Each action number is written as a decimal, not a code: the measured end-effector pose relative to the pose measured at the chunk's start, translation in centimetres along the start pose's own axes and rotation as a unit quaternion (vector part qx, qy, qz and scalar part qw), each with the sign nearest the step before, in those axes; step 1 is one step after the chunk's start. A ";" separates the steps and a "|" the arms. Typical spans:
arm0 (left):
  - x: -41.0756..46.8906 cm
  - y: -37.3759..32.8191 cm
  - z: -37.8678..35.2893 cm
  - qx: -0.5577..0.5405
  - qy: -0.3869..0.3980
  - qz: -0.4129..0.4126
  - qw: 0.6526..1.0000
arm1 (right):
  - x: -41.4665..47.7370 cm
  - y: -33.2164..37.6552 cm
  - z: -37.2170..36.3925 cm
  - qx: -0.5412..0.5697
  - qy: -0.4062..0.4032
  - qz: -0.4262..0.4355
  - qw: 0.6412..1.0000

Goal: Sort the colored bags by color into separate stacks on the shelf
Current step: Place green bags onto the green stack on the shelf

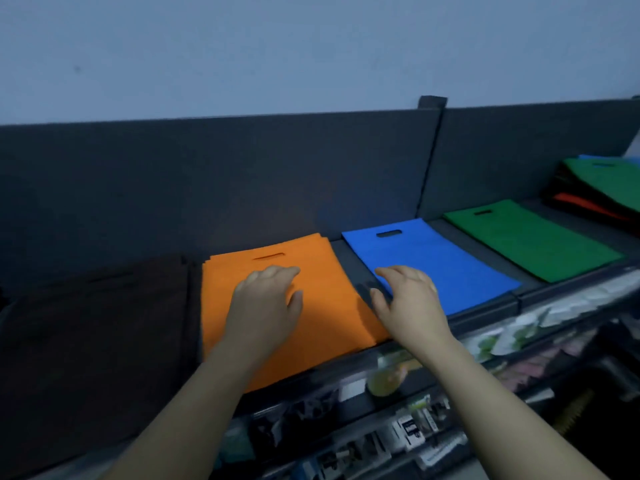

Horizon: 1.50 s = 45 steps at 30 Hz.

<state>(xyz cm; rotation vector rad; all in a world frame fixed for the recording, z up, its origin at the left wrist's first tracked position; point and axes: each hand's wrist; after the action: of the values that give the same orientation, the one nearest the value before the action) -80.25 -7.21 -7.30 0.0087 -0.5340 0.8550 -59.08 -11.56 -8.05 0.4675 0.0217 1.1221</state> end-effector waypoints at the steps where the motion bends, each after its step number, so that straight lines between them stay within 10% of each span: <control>1: 1.1 -1.4 -0.8 -0.003 0.001 -0.010 1.000 | 0.6 -1.7 0.7 -0.004 -0.005 -0.008 1.000; 34: 38.1 -33.1 -23.7 -0.133 0.018 -0.142 0.981 | 25.3 -43.7 16.3 -0.083 -0.119 -0.202 0.969; 45: 47.9 -43.2 -32.6 -0.235 0.018 -0.061 0.970 | 39.0 -58.6 20.1 -0.131 -0.094 -0.220 0.962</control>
<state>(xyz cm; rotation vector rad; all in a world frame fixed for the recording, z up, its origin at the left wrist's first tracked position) -9.12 5.47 -5.29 -0.4030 -0.6838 0.5913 13.69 -5.04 -3.32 0.3091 -0.1803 0.6287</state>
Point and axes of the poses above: each hand's wrist, its own x-axis towards the middle knuckle, its own z-axis out of the back of the hand, y = z × x, and after that the axes turned 14 degrees about -z, right-handed
